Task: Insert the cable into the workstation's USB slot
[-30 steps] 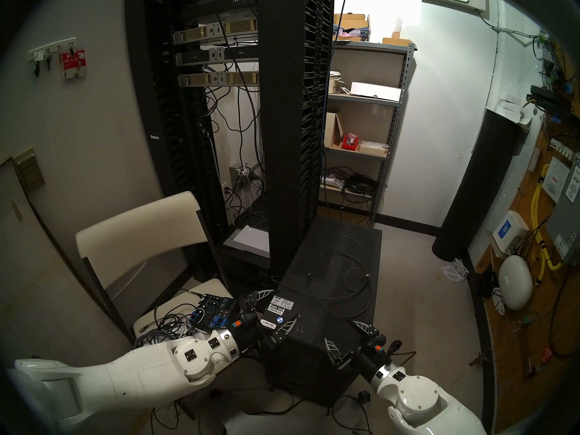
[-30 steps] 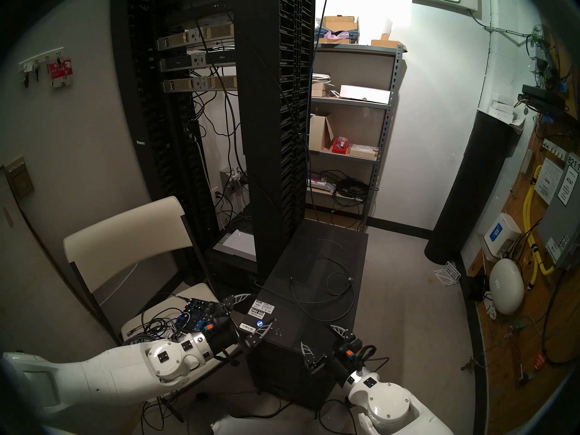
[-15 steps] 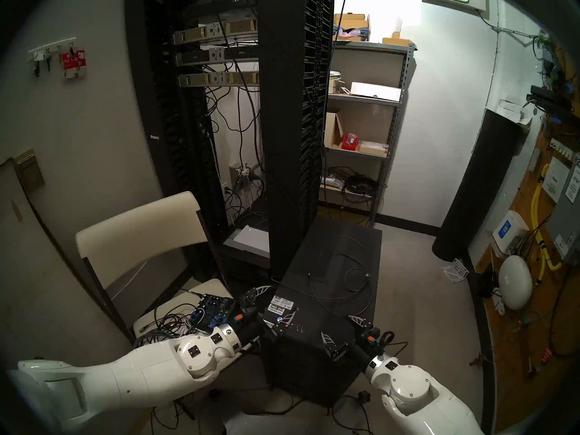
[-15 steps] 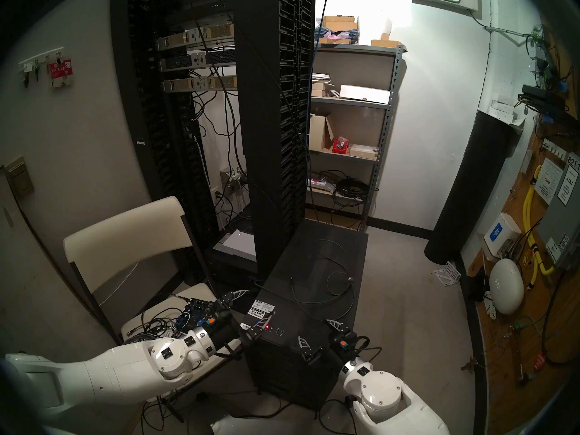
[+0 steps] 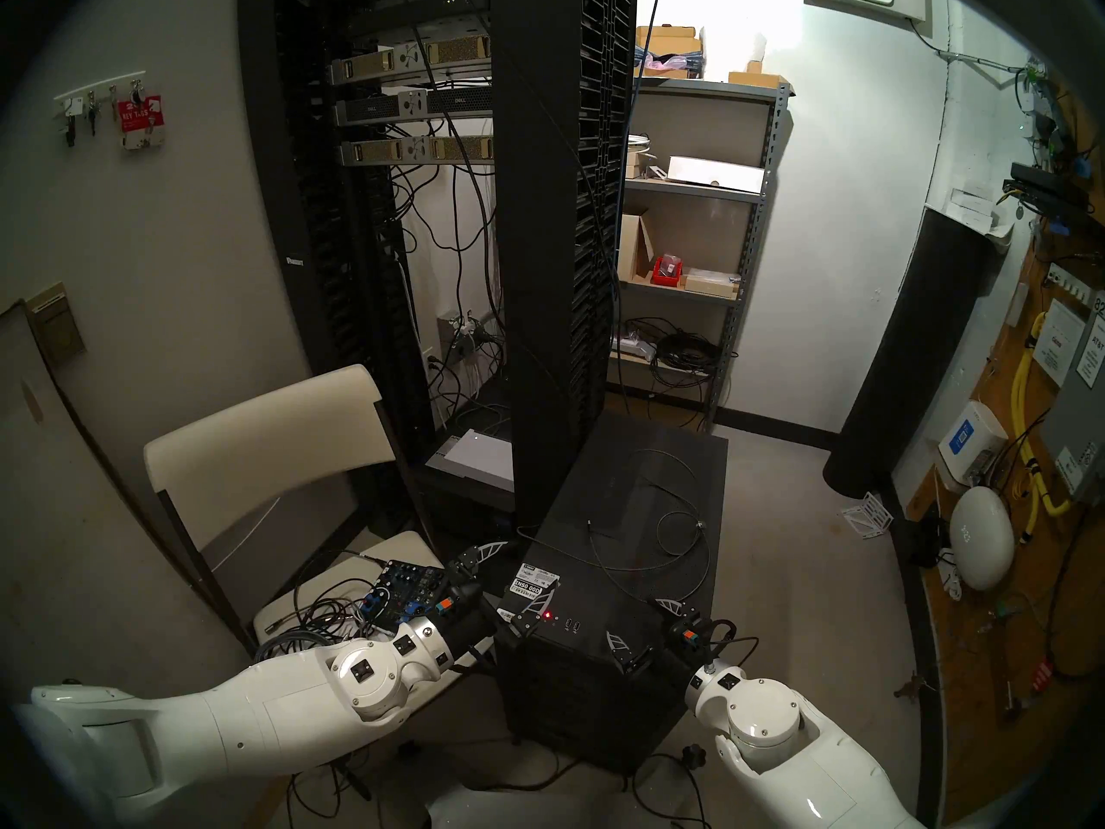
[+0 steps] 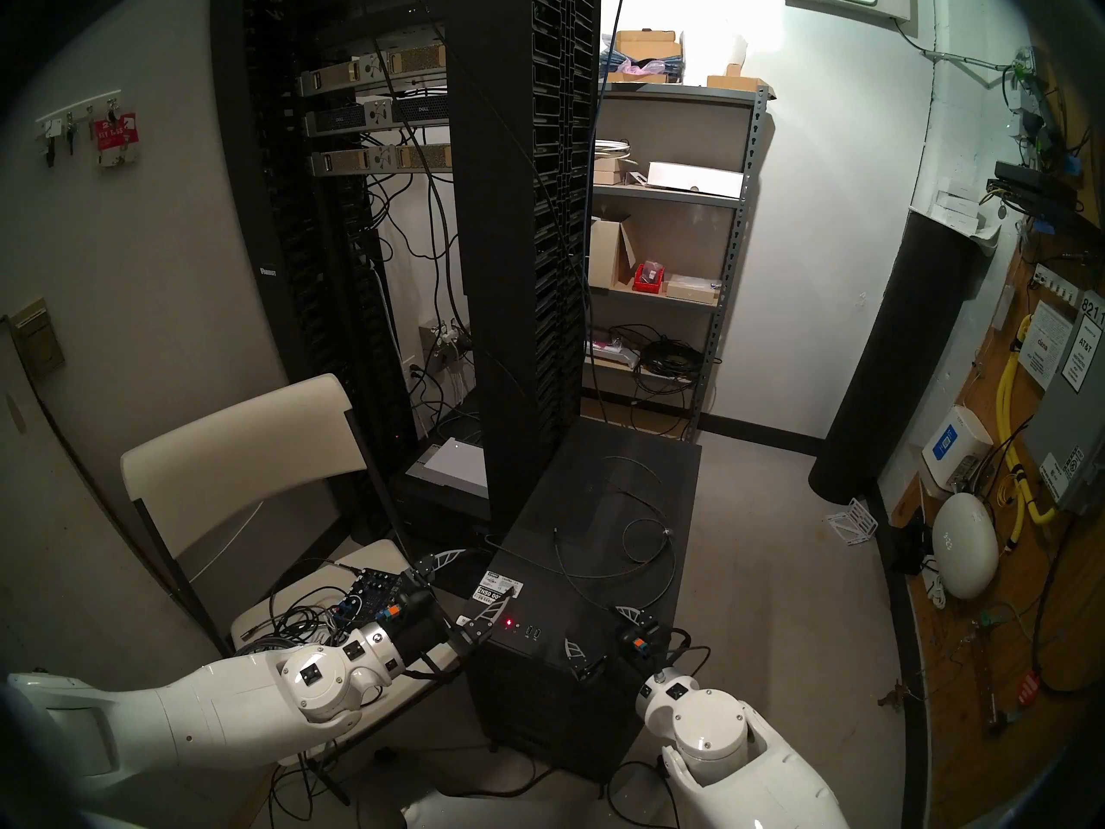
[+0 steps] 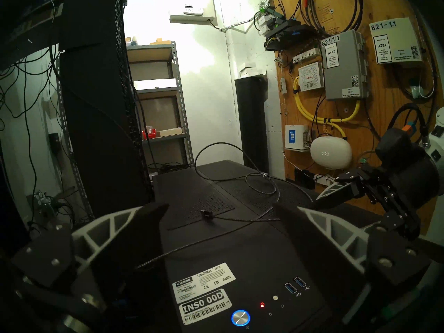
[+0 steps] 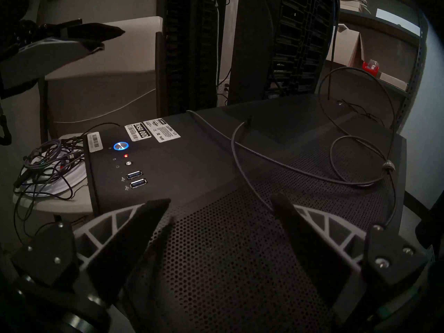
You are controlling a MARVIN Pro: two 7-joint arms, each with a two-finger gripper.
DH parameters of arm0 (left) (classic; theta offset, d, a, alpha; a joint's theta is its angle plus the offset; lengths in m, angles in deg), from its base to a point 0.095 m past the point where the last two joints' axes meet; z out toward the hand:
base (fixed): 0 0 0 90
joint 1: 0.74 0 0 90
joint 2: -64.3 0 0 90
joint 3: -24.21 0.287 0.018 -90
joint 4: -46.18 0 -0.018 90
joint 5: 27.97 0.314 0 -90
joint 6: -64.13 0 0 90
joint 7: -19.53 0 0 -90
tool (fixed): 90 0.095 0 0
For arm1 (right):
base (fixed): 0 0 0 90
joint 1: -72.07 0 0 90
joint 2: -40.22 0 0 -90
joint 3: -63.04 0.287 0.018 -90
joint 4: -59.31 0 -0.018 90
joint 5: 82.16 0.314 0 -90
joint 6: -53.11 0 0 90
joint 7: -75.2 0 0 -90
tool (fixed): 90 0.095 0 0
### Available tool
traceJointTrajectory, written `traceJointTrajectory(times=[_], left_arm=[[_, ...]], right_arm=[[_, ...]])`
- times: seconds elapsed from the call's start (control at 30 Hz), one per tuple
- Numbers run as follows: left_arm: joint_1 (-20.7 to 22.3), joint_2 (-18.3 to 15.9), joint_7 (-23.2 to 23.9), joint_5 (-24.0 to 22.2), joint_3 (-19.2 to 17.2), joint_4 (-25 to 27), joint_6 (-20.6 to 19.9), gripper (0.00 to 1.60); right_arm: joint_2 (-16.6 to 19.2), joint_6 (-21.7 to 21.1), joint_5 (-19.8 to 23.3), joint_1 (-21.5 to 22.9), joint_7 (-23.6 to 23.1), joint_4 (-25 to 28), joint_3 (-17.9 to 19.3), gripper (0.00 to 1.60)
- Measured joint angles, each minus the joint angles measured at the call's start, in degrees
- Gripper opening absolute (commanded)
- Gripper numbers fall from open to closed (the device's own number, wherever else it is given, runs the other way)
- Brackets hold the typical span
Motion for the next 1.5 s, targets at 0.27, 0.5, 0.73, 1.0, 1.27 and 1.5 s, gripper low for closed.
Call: traceJointTrajectory(times=[0.27,0.5,0.73,1.0,1.27,1.5], left_arm=[[0.0,-0.4,0.6,-0.5,0.1,0.0,0.3,1.6],[0.0,-0.3,1.8,-1.0,0.3,-0.5,0.3,1.6],[0.0,-0.2,2.4,-1.6,0.3,-0.5,0.3,1.6],[0.0,-0.2,2.8,-2.1,0.3,-0.6,0.3,1.6],[0.0,-0.2,3.0,-2.3,0.3,-0.7,0.3,1.6],[0.0,-0.2,2.8,-2.3,0.3,-0.7,0.3,1.6]], right_arm=[[-0.8,0.0,-0.7,2.6,0.1,-1.1,-0.1,1.6],[-1.5,-1.5,-0.8,6.1,-1.8,-4.4,-0.7,1.17],[-2.2,-2.9,-0.3,8.9,-3.6,-7.8,-1.1,0.97],[-2.7,-3.0,0.2,11.3,-5.6,-10.1,-1.5,1.12],[-3.0,-3.1,0.1,14.1,-7.9,-11.5,-2.6,1.16],[-3.3,-3.6,0.1,16.2,-9.3,-12.8,-3.5,1.07]])
